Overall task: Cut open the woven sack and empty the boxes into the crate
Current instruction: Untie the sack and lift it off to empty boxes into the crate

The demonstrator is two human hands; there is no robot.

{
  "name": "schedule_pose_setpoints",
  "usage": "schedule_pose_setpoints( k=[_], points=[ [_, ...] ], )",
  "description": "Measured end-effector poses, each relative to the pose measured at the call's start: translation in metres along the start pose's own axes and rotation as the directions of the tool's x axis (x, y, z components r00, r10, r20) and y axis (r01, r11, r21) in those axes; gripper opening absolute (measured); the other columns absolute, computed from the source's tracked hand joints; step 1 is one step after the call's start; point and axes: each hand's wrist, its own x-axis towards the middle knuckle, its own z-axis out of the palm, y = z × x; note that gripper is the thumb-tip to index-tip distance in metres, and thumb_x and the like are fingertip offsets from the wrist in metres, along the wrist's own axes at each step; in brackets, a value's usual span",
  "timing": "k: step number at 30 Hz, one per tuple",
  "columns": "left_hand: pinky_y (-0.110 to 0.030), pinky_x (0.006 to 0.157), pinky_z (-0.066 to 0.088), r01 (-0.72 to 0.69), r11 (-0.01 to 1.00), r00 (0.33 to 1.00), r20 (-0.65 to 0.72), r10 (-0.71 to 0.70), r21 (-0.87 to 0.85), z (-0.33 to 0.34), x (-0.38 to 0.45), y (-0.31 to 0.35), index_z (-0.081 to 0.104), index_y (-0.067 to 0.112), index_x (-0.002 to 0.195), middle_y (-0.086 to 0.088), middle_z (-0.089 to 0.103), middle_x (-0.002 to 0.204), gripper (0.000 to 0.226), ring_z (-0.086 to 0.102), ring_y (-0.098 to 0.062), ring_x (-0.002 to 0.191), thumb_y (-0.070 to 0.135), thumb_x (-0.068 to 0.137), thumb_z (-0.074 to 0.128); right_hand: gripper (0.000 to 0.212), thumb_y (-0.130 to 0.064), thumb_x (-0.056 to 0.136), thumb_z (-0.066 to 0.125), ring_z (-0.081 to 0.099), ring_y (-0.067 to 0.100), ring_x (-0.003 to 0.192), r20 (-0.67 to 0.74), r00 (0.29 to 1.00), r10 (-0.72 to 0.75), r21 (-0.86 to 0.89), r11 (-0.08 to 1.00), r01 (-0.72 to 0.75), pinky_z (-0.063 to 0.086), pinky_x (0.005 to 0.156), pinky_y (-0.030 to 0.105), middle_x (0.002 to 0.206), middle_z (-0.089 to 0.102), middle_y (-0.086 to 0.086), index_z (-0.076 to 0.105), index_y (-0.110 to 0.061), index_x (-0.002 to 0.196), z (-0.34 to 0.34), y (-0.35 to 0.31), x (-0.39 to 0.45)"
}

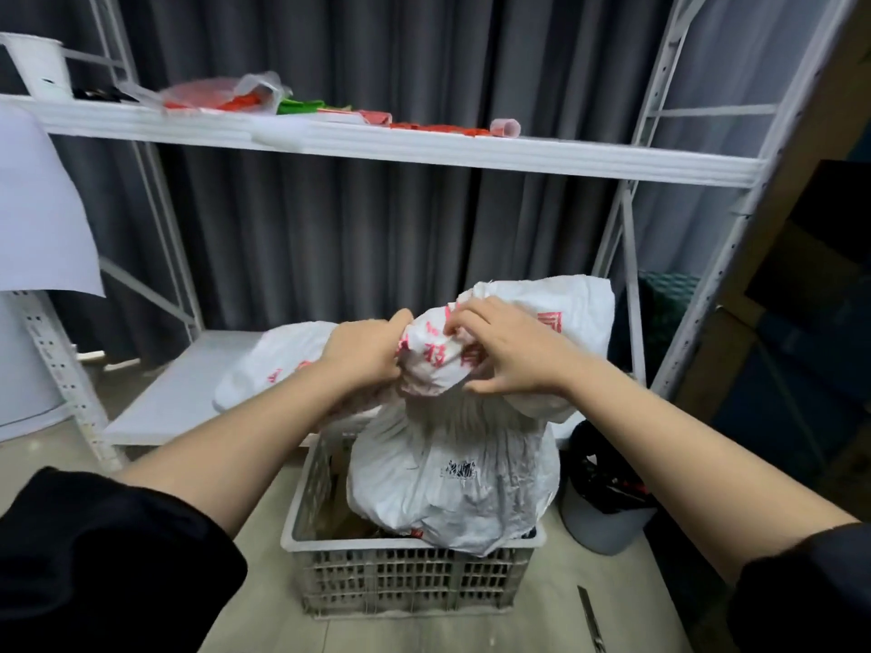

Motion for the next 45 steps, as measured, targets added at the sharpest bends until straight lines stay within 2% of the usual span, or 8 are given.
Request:
schedule_pose_setpoints(
  k=[4, 8, 10, 13, 17, 23, 38, 45],
  points=[
    [-0.025, 0.041, 0.023, -0.131, 0.911, 0.944, -0.232, 0.235, 0.39, 0.016, 0.002, -0.002, 0.059, 0.009, 0.091, -0.006, 0.056, 0.056, 0.052, 0.055, -0.026, 0.041, 0.006, 0.042, 0.078, 0.1, -0.066, 0.06, 0.068, 0.024, 0.026, 0.143, 0.028, 0.984, 0.173, -0.271, 0.949, -0.159, 0.023, 0.112, 0.054, 0.152, 0.032, 0.001, 0.034, -0.025, 0.144, -0.03, 0.017, -0.007],
    [-0.022, 0.044, 0.017, -0.149, 0.872, 0.902, -0.297, 0.313, 0.466, 0.027, 0.001, -0.011, 0.044, 0.011, 0.098, -0.007, 0.053, 0.06, 0.069, 0.046, -0.022, 0.036, -0.001, 0.041, 0.08, 0.128, -0.06, 0.055, 0.078, 0.005, 0.027, 0.147, 0.377, 0.736, 0.563, -0.19, 0.824, -0.533, 0.015, 0.114, 0.056, 0.16, 0.003, -0.005, -0.002, -0.031, 0.151, -0.022, 0.055, -0.028],
    [-0.022, 0.043, 0.021, -0.114, 0.894, 0.902, -0.332, 0.277, 0.434, 0.022, -0.003, -0.016, 0.045, 0.012, 0.103, -0.009, 0.055, 0.069, 0.066, 0.048, -0.024, 0.039, 0.0, 0.049, 0.081, 0.12, -0.054, 0.049, 0.082, 0.027, 0.027, 0.14, 0.431, 0.704, 0.565, 0.102, 0.744, -0.66, 0.03, 0.111, 0.047, 0.15, 0.027, -0.001, 0.017, -0.027, 0.146, -0.01, 0.063, -0.04],
    [-0.025, 0.041, 0.032, -0.06, 0.936, 0.881, -0.422, 0.213, 0.348, 0.002, -0.006, -0.018, 0.055, 0.011, 0.103, -0.011, 0.063, 0.08, 0.053, 0.055, -0.03, 0.048, 0.004, 0.058, 0.081, 0.061, -0.051, 0.061, 0.076, 0.057, 0.032, 0.104, 0.304, 0.671, 0.676, 0.294, 0.603, -0.742, 0.048, 0.084, 0.043, 0.107, 0.06, 0.004, 0.041, -0.027, 0.105, 0.005, 0.043, -0.038],
    [-0.029, 0.043, 0.034, 0.063, 0.956, 0.812, -0.571, 0.117, 0.286, -0.026, -0.015, -0.029, 0.059, 0.012, 0.093, -0.01, 0.065, 0.077, 0.027, 0.055, -0.032, 0.054, 0.008, 0.07, 0.072, 0.038, -0.05, 0.084, 0.056, 0.057, 0.039, 0.094, 0.13, 0.699, 0.703, 0.303, 0.643, -0.703, 0.045, 0.071, 0.041, 0.098, 0.062, 0.012, 0.041, -0.018, 0.099, 0.005, 0.007, -0.018],
    [-0.032, 0.045, 0.033, 0.118, 0.951, 0.7, -0.703, 0.125, 0.286, -0.071, -0.036, -0.053, 0.059, 0.012, 0.092, -0.011, 0.063, 0.074, 0.018, 0.053, -0.033, 0.057, 0.007, 0.074, 0.06, 0.037, -0.052, 0.081, 0.056, 0.056, 0.033, 0.086, 0.035, 0.703, 0.71, 0.439, 0.621, -0.649, 0.047, 0.071, 0.041, 0.088, 0.06, 0.001, 0.042, -0.021, 0.096, -0.023, -0.023, 0.004],
    [-0.043, 0.06, 0.042, 0.078, 0.97, 0.526, -0.836, 0.157, 0.232, -0.142, -0.074, -0.064, 0.06, 0.015, 0.11, -0.014, 0.067, 0.095, 0.03, 0.06, -0.039, 0.082, 0.013, 0.084, 0.047, 0.038, -0.05, 0.08, 0.056, 0.058, 0.035, 0.087, -0.197, 0.722, 0.663, 0.432, 0.72, -0.543, 0.049, 0.075, 0.043, 0.092, 0.065, 0.004, 0.044, -0.019, 0.098, -0.107, -0.061, 0.006],
    [-0.042, 0.055, 0.04, 0.139, 0.959, 0.475, -0.867, 0.154, 0.247, -0.159, -0.08, -0.055, 0.06, 0.014, 0.106, -0.016, 0.065, 0.086, 0.025, 0.057, -0.038, 0.073, 0.013, 0.086, 0.045, 0.038, -0.046, 0.082, 0.055, 0.06, 0.035, 0.094, -0.268, 0.728, 0.631, 0.426, 0.755, -0.498, 0.047, 0.075, 0.041, 0.099, 0.068, 0.002, 0.047, -0.026, 0.113, -0.126, -0.065, -0.002]
  ],
)
